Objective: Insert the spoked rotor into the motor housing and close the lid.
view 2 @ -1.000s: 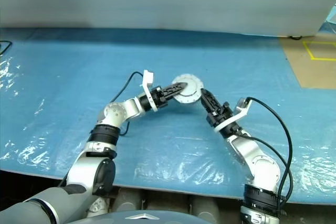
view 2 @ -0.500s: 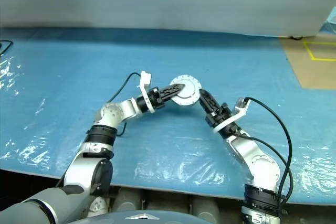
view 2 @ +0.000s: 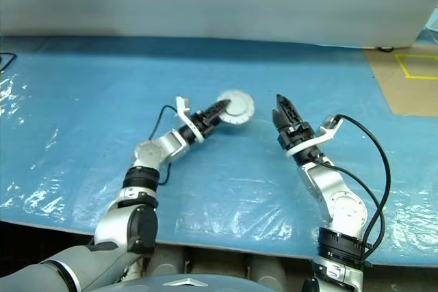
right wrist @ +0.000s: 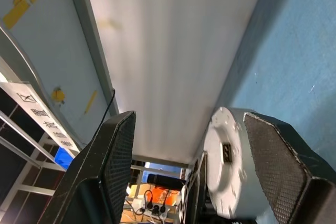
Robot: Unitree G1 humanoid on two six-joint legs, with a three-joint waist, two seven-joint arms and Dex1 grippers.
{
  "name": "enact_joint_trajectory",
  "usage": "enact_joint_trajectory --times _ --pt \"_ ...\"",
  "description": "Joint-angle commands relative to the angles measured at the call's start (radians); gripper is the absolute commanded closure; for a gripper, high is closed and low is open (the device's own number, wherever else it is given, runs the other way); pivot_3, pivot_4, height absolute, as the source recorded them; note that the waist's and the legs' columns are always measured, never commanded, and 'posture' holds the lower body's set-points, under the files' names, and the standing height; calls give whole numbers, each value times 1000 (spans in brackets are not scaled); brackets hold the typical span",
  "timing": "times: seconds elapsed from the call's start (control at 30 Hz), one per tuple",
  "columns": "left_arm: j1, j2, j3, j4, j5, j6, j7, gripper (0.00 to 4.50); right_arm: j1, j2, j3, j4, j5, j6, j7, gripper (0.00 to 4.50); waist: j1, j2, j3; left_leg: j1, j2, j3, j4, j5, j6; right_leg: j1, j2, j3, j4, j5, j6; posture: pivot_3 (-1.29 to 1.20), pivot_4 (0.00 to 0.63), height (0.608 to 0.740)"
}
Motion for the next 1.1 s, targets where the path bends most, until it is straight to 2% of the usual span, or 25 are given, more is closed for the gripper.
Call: enact_joint_trajectory --times 0.03,0.27,0.43,1.0,1.1 --pt "-57 -6 74 4 -22 -210 37 1772 -4 4 14 -19 -4 2 13 1073 0 0 0 0 0 0 0 0 0 0 0 0 0 0 0 0 150 740" --pt "-80 48 146 109 58 -621 109 1772 -14 -8 35 -2 -43 17 39 1073 0 0 0 0 0 -1 0 0 0 0 0 -1 -1 0 1 0 150 740" --pt "-57 84 179 138 77 -794 160 1772 -30 -20 59 24 -76 42 63 1073 2 -4 2 0 0 -3 1 0 0 0 0 -3 -1 1 1 0 150 740" --pt "124 98 147 71 148 -935 335 1772 -149 -50 74 172 -174 120 157 1073 -9 -5 2 2 1 -3 4 0 0 3 1 0 1 1 1 0 150 740" --pt "129 119 144 87 184 -994 386 1017 -149 -45 77 173 -192 128 164 1029 -15 -5 2 3 1 -2 4 0 0 4 1 0 1 1 1 0 150 740"
